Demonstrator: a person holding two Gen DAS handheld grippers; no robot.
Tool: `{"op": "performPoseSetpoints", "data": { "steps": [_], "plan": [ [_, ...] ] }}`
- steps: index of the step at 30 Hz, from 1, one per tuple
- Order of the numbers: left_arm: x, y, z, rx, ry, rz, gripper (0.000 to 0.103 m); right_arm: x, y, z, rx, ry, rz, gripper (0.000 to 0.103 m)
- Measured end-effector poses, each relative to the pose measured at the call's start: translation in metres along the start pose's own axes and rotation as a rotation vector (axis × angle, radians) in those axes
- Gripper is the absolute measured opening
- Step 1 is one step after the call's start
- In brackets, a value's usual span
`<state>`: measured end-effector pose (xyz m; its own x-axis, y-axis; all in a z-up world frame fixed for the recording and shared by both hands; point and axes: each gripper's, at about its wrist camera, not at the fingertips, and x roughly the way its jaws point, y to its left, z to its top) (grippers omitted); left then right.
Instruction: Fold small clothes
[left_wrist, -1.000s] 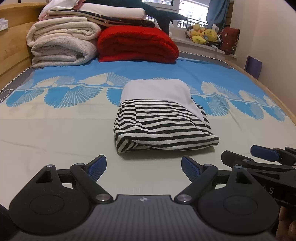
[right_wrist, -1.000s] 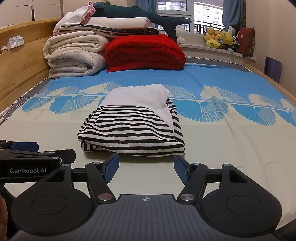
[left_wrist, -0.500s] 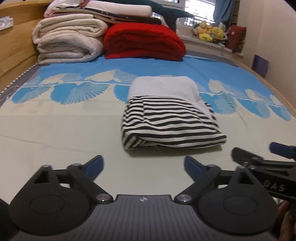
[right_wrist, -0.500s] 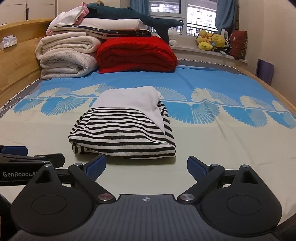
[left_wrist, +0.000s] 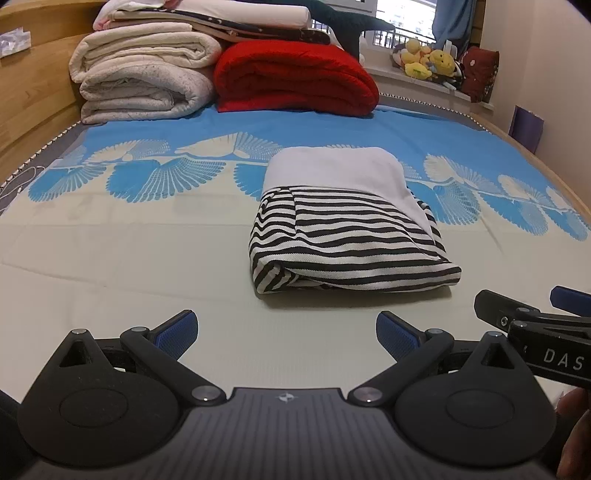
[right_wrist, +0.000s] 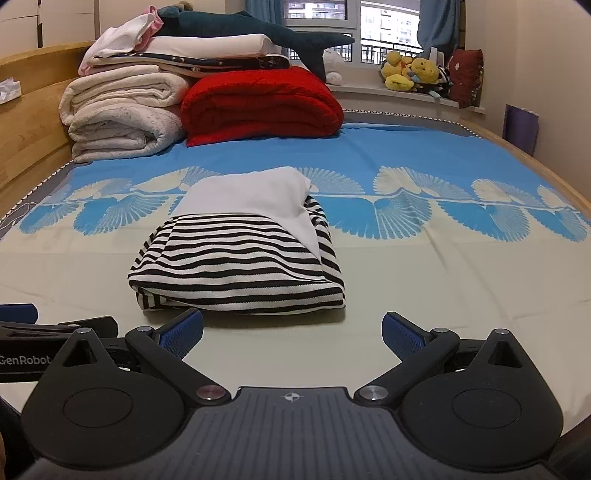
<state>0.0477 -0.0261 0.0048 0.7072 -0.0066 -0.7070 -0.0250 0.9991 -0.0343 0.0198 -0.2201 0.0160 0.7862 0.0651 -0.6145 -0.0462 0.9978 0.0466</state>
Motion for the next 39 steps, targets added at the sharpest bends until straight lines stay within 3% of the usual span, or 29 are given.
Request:
{"op": "performPoseSetpoints", "data": {
  "steps": [39],
  "plan": [
    [0.0019,-0.0002,-0.002,-0.011,0.013,-0.01,0.103,-0.0009,-0.0001,0.0001,-0.016,-0.006,0.0,0.102]
  ]
}}
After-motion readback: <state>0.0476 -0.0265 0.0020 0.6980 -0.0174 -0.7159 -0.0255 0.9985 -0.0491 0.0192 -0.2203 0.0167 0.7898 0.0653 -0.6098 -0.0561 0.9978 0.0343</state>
